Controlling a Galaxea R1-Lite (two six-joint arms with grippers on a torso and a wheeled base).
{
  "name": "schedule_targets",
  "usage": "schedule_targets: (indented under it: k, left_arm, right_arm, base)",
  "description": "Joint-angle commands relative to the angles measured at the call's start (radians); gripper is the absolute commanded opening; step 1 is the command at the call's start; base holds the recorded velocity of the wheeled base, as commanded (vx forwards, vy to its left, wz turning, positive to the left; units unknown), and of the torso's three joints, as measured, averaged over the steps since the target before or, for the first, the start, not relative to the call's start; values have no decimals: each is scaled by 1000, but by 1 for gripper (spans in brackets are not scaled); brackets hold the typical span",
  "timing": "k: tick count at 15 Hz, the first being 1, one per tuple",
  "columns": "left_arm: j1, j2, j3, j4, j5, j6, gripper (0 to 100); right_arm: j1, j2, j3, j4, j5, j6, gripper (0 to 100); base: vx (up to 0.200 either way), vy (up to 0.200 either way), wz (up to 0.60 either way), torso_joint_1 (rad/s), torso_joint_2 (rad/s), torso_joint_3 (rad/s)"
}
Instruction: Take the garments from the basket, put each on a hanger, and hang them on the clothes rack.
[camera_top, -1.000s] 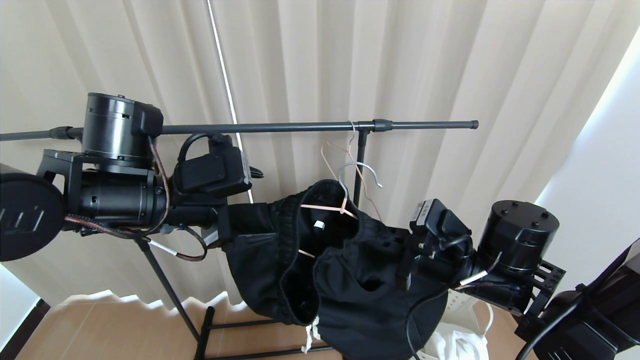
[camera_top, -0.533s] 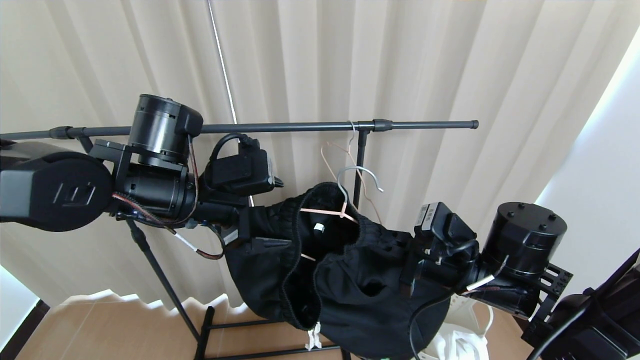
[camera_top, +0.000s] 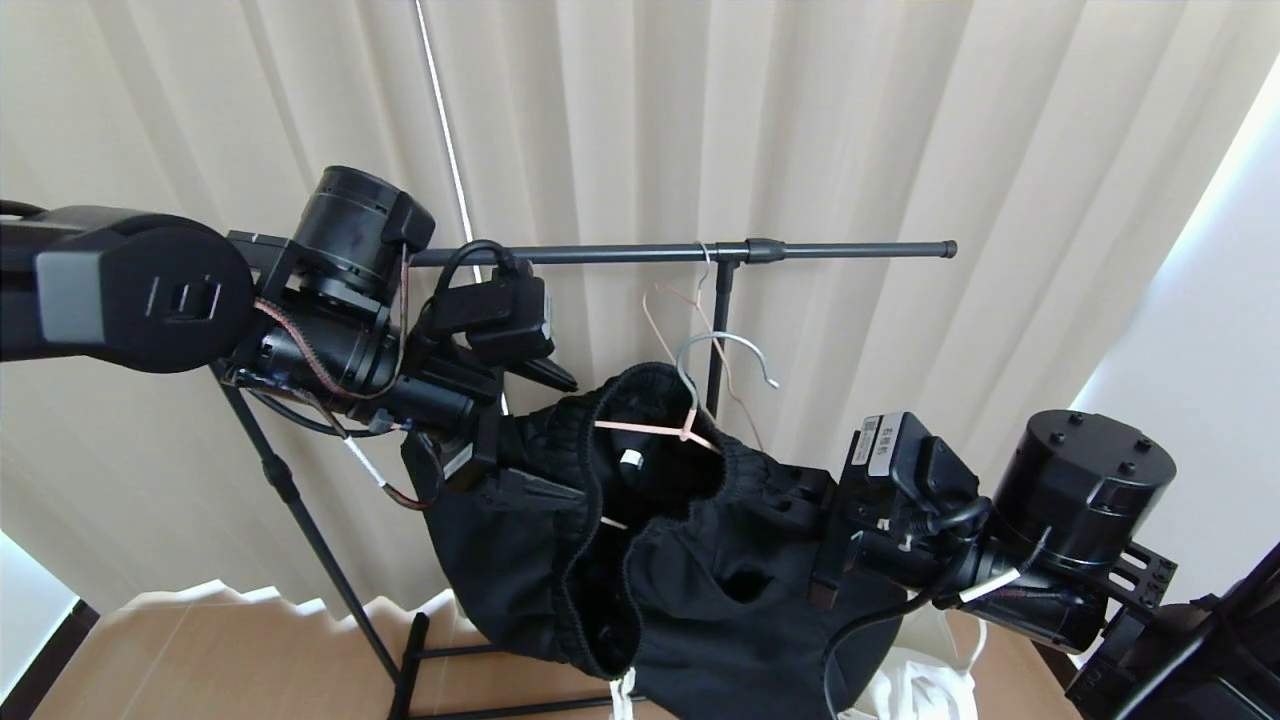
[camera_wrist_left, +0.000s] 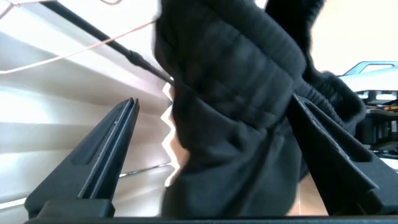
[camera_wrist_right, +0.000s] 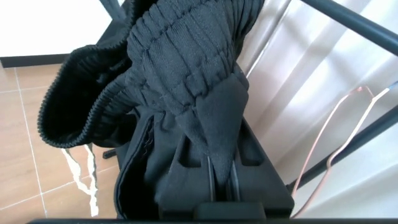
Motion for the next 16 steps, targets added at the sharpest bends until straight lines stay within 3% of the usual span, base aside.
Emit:
schedule_targets:
  k: [1,9,10,16]
  left_arm:
    - [0,41,-25,3,-12,0,100]
    - [-5,68,4,3,-14,3,100]
    - [-5,70,4,3,-15,3,0]
    - [-5,39,49,1,-52,3,0]
  right_arm:
    - [12,-4,7,0,3,1,0]
    - [39,-24,5,-1,2,1,0]
    - [39,-24,5,-1,2,1,0]
    - [39,-26,10,3,-1,1,0]
  base:
    - [0,0,0,0,0,0]
    - [0,0,0,0,0,0]
    - [0,0,0,0,0,0]
    - [0,0,0,0,0,0]
